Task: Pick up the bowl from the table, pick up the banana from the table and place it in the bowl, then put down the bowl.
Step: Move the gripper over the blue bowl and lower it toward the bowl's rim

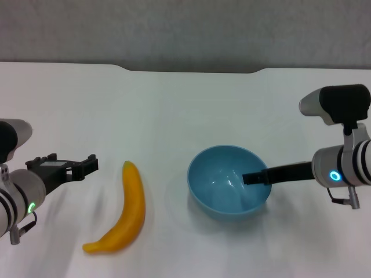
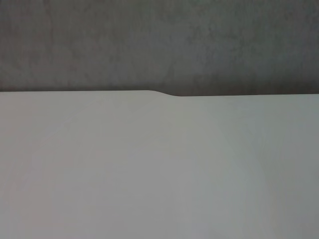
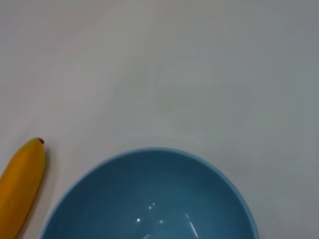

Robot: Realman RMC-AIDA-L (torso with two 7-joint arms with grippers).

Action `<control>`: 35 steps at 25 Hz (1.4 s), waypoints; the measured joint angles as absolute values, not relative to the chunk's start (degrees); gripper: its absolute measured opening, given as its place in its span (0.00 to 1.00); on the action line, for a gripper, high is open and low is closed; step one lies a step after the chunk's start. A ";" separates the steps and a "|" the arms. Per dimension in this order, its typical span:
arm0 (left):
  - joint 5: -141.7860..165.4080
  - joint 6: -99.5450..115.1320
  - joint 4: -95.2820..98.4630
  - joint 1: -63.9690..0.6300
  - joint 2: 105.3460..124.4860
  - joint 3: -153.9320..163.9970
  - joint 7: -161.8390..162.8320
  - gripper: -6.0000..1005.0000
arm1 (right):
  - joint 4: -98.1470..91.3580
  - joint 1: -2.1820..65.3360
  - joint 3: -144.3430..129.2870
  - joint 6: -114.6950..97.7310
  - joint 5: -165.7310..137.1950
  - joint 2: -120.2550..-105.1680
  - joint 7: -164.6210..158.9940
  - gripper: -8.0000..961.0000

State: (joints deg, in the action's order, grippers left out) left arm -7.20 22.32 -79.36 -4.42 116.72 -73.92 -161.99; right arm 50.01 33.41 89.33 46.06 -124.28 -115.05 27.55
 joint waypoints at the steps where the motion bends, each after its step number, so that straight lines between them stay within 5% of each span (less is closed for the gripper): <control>1: -7.20 22.32 -79.36 -4.44 116.72 -73.91 -161.99 0.89 | 49.42 33.60 89.32 46.05 -124.27 -115.05 27.55 0.83; 35: -7.47 22.33 -79.45 -5.00 116.81 -73.66 -162.03 0.89 | 43.76 34.93 81.47 37.11 -120.40 -115.23 29.40 0.83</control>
State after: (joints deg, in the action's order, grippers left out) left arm -7.47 22.33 -79.45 -5.00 116.81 -73.66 -162.03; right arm 43.76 34.93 81.46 37.11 -120.40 -115.23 29.40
